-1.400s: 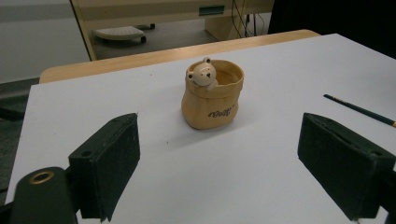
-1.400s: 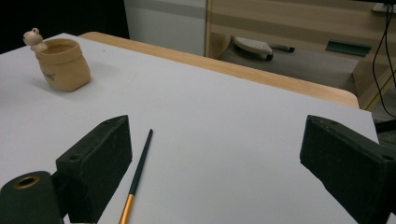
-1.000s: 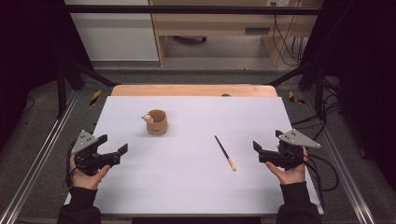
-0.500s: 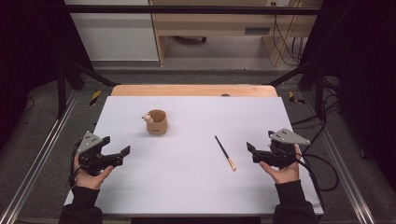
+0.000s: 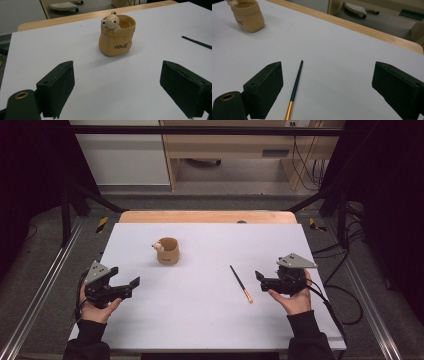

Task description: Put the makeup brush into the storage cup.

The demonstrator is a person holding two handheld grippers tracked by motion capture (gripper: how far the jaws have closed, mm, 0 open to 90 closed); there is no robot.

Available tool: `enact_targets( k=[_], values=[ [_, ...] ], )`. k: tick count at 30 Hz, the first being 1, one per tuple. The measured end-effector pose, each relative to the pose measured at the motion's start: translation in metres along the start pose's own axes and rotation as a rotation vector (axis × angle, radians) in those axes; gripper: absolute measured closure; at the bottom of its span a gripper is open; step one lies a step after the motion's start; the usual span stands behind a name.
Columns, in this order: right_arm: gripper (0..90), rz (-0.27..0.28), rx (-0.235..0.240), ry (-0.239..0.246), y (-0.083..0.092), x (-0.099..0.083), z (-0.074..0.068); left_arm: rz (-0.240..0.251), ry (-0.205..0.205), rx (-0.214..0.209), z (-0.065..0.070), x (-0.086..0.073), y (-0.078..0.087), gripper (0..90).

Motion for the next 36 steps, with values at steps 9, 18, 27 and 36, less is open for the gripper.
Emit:
enact_targets(
  k=[9,18,27,36],
  values=[
    [10.5,-0.047,0.003,0.019,-0.01,0.007,-0.003,-0.007,-0.001,-0.002,0.0,0.0,-0.001,11.7],
    [12.3,-0.113,0.005,0.035,-0.023,0.016,-0.006,-0.02,-0.006,-0.003,0.001,-0.002,-0.004,11.5],
    [14.3,-0.166,0.02,0.042,-0.039,0.021,-0.011,-0.027,-0.006,-0.003,0.002,-0.003,-0.007,11.4],
    [17.4,-0.226,0.035,0.047,-0.055,0.02,-0.017,-0.032,-0.009,-0.005,0.003,-0.004,-0.008,11.3]
  ],
)
Point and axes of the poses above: each handheld gripper's, and its own axes: y roughly backward along the jaws, x roughly out of its top, z roughly to its right, the point moved 2 cm from there along -y, roughly forward along the jaws, and after that the axes turned 4 degrees about -x, right-handed, at the moved point
